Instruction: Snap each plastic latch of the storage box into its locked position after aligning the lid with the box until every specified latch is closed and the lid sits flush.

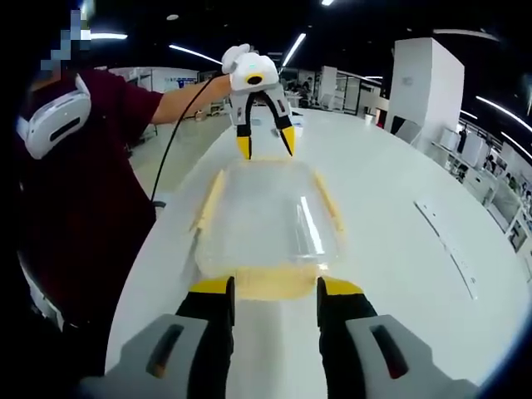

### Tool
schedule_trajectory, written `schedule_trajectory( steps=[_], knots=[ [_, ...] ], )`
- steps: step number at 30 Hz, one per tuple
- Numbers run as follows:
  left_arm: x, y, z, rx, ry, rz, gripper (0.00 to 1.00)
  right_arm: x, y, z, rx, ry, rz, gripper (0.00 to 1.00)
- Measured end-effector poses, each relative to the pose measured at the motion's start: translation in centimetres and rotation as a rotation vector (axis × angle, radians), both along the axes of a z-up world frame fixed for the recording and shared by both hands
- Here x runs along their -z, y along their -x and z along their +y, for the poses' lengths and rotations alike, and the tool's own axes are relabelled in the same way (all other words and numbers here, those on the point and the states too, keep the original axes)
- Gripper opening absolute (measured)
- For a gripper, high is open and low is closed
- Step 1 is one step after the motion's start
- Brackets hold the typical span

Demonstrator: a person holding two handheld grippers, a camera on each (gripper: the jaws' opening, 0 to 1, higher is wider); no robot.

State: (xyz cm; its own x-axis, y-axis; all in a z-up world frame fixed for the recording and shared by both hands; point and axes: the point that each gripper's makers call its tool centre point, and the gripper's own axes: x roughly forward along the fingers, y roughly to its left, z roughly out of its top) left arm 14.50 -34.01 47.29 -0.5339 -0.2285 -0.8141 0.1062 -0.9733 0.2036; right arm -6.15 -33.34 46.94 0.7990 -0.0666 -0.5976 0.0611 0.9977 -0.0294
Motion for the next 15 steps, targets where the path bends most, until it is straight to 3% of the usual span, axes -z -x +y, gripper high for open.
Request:
schedule_trajectory(
  steps=[15],
  knots=[
    [-0.81, -0.97, 0.13, -0.026, 0.018, 0.085, 0.46, -0.59, -0.18, 0.47, 0.012, 0.001, -0.05, 0.46]
  ],
)
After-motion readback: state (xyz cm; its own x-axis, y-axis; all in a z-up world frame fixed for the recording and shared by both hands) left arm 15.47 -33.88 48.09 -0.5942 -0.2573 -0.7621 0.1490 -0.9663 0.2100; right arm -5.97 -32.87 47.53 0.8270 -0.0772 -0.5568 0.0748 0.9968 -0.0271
